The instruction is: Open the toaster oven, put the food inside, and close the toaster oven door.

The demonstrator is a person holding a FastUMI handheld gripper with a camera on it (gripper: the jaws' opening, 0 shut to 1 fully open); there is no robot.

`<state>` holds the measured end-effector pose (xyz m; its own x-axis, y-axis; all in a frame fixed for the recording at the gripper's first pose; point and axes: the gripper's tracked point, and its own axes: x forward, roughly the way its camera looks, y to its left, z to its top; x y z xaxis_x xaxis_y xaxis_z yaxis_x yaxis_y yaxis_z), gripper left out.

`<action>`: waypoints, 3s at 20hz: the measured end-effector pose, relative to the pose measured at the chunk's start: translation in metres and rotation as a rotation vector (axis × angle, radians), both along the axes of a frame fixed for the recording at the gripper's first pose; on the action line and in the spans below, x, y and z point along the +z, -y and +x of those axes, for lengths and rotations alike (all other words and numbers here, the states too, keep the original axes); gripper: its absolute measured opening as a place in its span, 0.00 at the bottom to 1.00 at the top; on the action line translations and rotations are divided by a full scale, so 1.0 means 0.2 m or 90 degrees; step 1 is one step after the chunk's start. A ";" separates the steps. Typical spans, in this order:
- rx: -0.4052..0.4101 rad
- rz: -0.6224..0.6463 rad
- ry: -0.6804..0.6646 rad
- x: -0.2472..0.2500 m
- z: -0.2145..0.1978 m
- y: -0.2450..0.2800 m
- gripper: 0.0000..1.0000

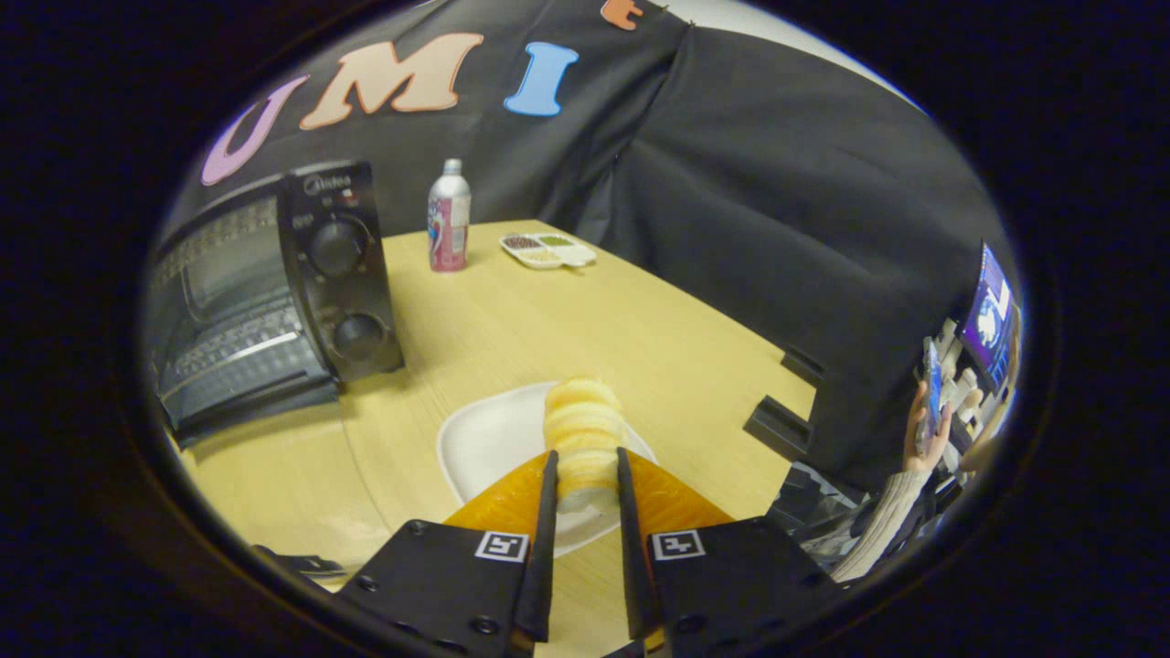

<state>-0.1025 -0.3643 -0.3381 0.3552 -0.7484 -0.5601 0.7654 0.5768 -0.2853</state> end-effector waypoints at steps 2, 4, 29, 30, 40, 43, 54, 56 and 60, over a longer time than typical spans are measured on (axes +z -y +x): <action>0.010 0.009 0.009 0.06 0.05 -0.11 0.35; 0.049 0.042 0.038 0.08 0.17 -0.28 0.35; 0.188 0.234 0.220 -0.05 1.14 -0.91 0.36; 0.194 0.232 0.217 -0.06 1.15 -0.91 0.39; 0.259 0.163 0.220 0.13 0.94 -0.95 0.85; 0.289 0.125 0.233 0.25 0.82 -0.99 1.00; 0.339 0.085 0.138 0.18 0.20 -1.08 1.00; 0.348 0.105 0.134 0.12 0.10 -1.12 1.00; 0.355 0.122 0.138 0.03 -0.03 -1.13 1.00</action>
